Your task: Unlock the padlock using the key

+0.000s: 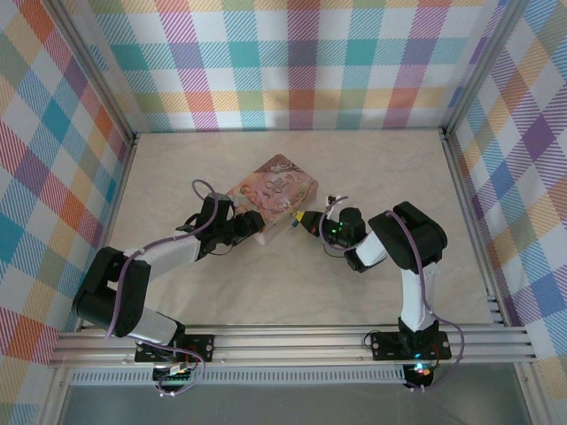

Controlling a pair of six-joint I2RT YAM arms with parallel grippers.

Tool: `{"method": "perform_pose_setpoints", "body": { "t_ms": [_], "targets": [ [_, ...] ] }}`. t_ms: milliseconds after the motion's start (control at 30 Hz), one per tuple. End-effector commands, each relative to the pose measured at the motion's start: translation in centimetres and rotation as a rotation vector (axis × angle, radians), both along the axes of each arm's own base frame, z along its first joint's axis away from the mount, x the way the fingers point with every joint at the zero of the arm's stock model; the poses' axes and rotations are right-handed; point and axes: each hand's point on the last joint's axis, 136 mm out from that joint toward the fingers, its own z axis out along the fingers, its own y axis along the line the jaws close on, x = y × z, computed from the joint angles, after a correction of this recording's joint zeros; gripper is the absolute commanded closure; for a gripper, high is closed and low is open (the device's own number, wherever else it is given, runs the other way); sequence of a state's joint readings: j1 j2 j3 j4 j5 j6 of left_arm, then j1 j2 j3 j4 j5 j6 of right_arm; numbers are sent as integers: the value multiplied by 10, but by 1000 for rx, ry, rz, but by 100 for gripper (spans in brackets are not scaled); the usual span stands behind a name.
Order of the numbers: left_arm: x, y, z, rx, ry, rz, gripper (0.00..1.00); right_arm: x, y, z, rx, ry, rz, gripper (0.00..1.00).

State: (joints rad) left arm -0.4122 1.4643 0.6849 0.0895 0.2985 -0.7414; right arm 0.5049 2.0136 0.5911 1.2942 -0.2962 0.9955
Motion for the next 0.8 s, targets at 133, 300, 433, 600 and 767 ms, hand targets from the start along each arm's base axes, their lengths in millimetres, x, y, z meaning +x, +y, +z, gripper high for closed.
{"method": "perform_pose_setpoints", "body": {
  "t_ms": [133, 300, 433, 600, 767],
  "targets": [
    [-48, 32, -58, 136, 236, 34, 39, 38, -38, 24, 22, -88, -195, 100],
    [-40, 41, -48, 129, 212, 58, 39, 26, -46, 24, -43, -99, -190, 100],
    [-26, 44, -34, 107, 173, 63, 38, 14, -52, 26, -103, -114, -175, 100],
    [-4, 47, -7, 87, 95, 67, 35, -5, -57, 33, -197, -113, -125, 100],
    [19, 54, 26, 95, 3, 75, 31, -35, -65, 35, -342, -50, -39, 100]
  ]
}}
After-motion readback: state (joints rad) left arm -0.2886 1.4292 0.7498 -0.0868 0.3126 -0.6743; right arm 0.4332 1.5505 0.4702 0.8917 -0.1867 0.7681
